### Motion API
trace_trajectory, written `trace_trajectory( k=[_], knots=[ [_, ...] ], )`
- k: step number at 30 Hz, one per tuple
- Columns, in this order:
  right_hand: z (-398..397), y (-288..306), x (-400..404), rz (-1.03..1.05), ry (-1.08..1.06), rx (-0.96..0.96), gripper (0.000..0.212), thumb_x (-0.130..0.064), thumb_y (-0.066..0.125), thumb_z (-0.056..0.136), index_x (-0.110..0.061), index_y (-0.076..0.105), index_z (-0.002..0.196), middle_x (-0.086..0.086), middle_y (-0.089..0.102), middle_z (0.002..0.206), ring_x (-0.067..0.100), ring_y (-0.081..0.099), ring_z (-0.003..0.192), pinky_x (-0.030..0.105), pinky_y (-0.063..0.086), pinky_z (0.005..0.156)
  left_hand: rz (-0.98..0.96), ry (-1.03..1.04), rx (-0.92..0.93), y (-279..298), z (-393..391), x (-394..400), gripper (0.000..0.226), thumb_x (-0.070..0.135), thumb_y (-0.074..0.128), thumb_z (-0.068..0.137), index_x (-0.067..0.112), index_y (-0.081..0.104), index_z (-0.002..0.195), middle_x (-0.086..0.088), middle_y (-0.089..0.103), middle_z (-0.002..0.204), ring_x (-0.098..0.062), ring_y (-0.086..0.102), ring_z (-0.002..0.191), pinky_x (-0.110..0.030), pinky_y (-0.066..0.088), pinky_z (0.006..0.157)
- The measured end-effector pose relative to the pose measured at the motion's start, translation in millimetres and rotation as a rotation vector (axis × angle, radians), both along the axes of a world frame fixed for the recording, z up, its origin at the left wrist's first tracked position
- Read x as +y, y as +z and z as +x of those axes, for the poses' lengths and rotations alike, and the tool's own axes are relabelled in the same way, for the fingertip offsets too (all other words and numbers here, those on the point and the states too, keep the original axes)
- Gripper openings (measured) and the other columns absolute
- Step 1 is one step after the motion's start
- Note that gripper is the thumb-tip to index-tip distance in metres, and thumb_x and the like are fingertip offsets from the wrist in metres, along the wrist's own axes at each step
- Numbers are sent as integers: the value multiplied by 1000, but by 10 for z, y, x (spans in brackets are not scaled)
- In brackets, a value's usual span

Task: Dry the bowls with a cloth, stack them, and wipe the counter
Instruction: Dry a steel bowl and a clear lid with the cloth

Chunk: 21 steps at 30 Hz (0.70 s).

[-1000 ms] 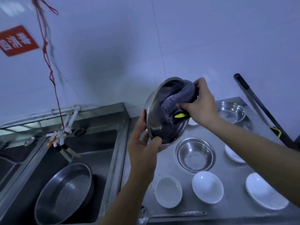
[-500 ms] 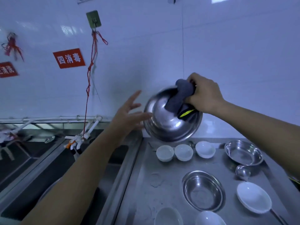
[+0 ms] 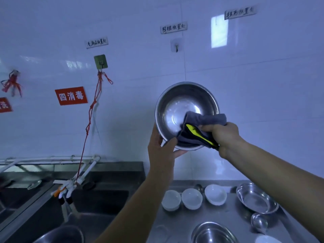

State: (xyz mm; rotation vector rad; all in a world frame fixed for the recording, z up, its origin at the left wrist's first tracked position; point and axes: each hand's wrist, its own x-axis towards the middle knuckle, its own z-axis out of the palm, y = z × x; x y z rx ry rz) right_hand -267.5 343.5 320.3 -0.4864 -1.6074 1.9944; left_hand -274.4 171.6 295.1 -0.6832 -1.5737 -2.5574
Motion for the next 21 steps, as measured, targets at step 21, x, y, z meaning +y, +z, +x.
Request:
trace_trajectory(
  k=[21],
  knots=[
    [112, 841, 392, 1830, 45, 27, 41, -26, 74, 75, -25, 36, 91, -11, 42, 87, 20, 42, 83, 39, 40, 69, -769, -241, 153, 649, -142, -66, 74, -20, 54, 74, 41, 75, 110, 1, 77, 98, -23, 74, 79, -44, 61, 55]
  ],
)
